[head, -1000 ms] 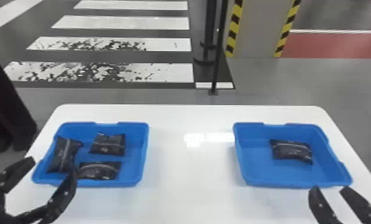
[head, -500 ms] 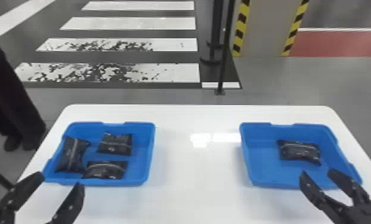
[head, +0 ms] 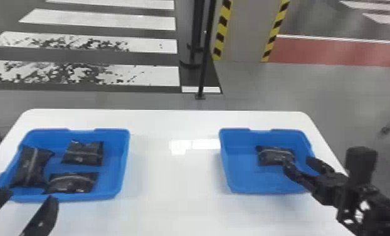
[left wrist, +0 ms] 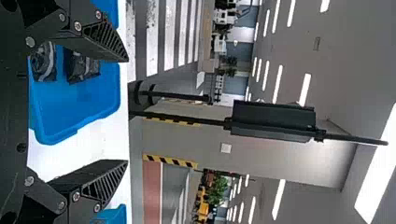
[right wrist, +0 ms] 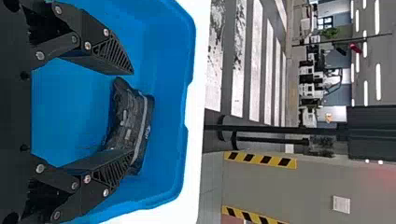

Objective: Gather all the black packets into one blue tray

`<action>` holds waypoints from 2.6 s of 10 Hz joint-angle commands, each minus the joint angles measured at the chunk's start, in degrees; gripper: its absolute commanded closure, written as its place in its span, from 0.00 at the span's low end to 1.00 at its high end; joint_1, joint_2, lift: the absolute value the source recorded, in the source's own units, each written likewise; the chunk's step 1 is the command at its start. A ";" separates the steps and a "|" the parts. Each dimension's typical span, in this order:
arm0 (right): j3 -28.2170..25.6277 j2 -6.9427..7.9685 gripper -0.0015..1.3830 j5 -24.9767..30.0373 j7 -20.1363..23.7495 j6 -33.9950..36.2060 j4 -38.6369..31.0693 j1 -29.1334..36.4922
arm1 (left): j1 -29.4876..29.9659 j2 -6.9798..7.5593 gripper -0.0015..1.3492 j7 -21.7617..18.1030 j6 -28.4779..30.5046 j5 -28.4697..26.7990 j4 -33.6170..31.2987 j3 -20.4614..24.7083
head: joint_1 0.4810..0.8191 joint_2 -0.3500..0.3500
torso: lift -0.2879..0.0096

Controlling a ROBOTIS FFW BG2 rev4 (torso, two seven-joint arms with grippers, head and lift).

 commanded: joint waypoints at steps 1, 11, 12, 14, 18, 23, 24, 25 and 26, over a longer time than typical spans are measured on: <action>0.43 -1.29 0.34 0.89 0.81 2.60 6.40 -5.71 | -0.84 0.31 0.21 0.00 0.48 0.36 0.53 -0.77 | 0.63 0.29 | 0.60; 5.00 -6.56 0.33 3.40 0.81 11.03 28.76 -21.46 | -4.35 2.33 0.23 -0.18 0.77 3.33 4.47 -5.79 | 0.63 0.20 | 0.60; 5.34 -6.74 0.37 3.97 0.81 11.03 28.90 -21.74 | -4.49 2.24 0.23 -0.18 0.91 3.44 4.75 -6.02 | 0.63 0.20 | 0.60; 5.69 -6.65 0.78 3.63 0.11 10.61 28.48 -22.31 | -4.77 2.24 0.23 -0.35 0.91 3.44 5.03 -6.25 | 0.63 0.19 | 0.60; 5.92 -6.74 0.93 4.32 -0.24 5.13 28.90 -22.73 | -5.06 2.33 0.24 -0.62 0.77 3.44 5.17 -6.36 | 0.63 0.20 | 0.60; 1.00 -4.28 0.93 6.26 0.37 4.56 5.28 -7.82 | -4.91 2.86 0.24 -1.59 1.19 4.93 5.17 -6.82 | 0.63 0.18 | 0.60; 1.12 -3.66 0.93 5.80 0.37 4.56 -1.75 -3.46 | -5.20 3.30 0.24 -1.67 1.89 6.30 5.17 -7.74 | 0.63 0.16 | 0.60; 2.72 -3.13 0.93 5.12 0.46 4.56 -8.22 0.34 | -6.04 3.65 0.24 -2.11 2.73 6.53 5.17 -8.31 | 0.63 0.15 | 0.60; 5.12 -2.96 0.93 4.32 0.55 4.56 -13.99 3.71 | -6.74 4.00 0.24 -2.29 3.72 6.53 5.17 -9.34 | 0.63 0.16 | 0.60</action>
